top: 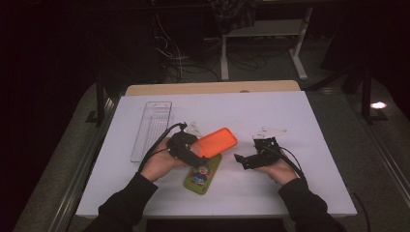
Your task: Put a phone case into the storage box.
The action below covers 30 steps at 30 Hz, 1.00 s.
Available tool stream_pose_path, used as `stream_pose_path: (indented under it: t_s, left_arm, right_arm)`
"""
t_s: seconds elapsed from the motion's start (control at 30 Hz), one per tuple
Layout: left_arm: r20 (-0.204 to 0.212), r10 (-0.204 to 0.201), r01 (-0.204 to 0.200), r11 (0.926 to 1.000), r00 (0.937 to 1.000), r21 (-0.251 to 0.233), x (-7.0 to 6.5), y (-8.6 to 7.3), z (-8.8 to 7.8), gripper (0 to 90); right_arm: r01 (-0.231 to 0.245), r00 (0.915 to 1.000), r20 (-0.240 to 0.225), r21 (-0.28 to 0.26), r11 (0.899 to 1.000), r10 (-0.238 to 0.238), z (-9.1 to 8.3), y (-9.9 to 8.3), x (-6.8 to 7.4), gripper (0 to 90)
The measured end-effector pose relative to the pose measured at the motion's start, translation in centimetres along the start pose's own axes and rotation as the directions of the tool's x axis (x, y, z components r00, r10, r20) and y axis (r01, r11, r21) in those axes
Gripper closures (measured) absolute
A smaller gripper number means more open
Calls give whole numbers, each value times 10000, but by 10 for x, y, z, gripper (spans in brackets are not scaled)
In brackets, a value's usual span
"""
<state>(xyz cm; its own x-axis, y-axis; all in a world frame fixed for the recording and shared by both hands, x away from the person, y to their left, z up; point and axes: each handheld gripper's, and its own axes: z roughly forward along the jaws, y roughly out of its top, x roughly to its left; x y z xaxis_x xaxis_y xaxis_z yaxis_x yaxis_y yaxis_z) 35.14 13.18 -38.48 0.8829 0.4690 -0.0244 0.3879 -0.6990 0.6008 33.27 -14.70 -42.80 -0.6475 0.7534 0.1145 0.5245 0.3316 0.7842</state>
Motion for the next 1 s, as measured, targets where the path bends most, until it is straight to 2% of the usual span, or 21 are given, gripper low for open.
stream_pose_path:
  t_s: [0.2, 0.33, 0.43, 0.53, 0.67, 0.7, 0.73, 0.8, 0.83, 0.9, 0.93, 1.0]
  left_arm:
    - [46, -32, 32, 10000, 10000, 11, 0, 0, 0, 165]
    - [63, -5, 4, 10000, 10000, 26, 0, 0, 0, 165]
    - [79, 10, -10, 10000, 10000, 74, 0, 0, 0, 165]
    - [100, -4, 4, 10000, 9999, 59, 0, 0, 0, 165]
    - [84, 8, -9, 10000, 10000, 77, 0, 0, 0, 165]
    - [84, 3, -3, 10000, 10000, 69, 1, 0, 0, 165]
    - [88, 1, -2, 10000, 10000, 71, 1, 0, 0, 165]
    - [99, 5, -6, 10000, 10000, 72, 1, 0, 0, 165]
    - [99, 13, -14, 10000, 10000, 77, 1, 0, 0, 165]
    - [113, 11, -12, 10000, 9999, 81, 1, 0, 0, 165]
    - [117, 12, -13, 10000, 9999, 86, 1, 0, 0, 165]
    - [137, 11, -12, 9999, 9999, 106, 1, 0, 0, 165]
  right_arm:
    - [547, 9982, 221, 219, 9983, -552, -1, 0, 0, 1]
    - [1098, 9921, 565, 403, 9931, -1119, -1, 0, 3, 1]
    - [1805, 9793, 837, 490, 9824, -1841, -2, 2, 4, 1]
    - [2236, 9692, 947, 480, 9735, -2273, -3, 3, 7, 1]
    - [2793, 9510, 1230, 509, 9589, -2836, -4, 4, 11, 0]
    - [3002, 9442, 1250, 530, 9524, -3046, -4, 4, 12, 0]
    - [3012, 9438, 1256, 548, 9520, -3058, -4, 4, 12, 0]
    - [3300, 9315, 1389, 663, 9416, -3362, -4, 4, 14, 0]
    - [3554, 9197, 1515, 706, 9320, -3622, -4, 4, 15, 1]
    - [3865, 9043, 1618, 827, 9186, -3951, -3, 5, 16, 1]
    - [3928, 9007, 1668, 815, 9160, -4011, -3, 5, 16, 1]
    - [4200, 8857, 1759, 907, 9030, -4297, -3, 4, 17, 1]
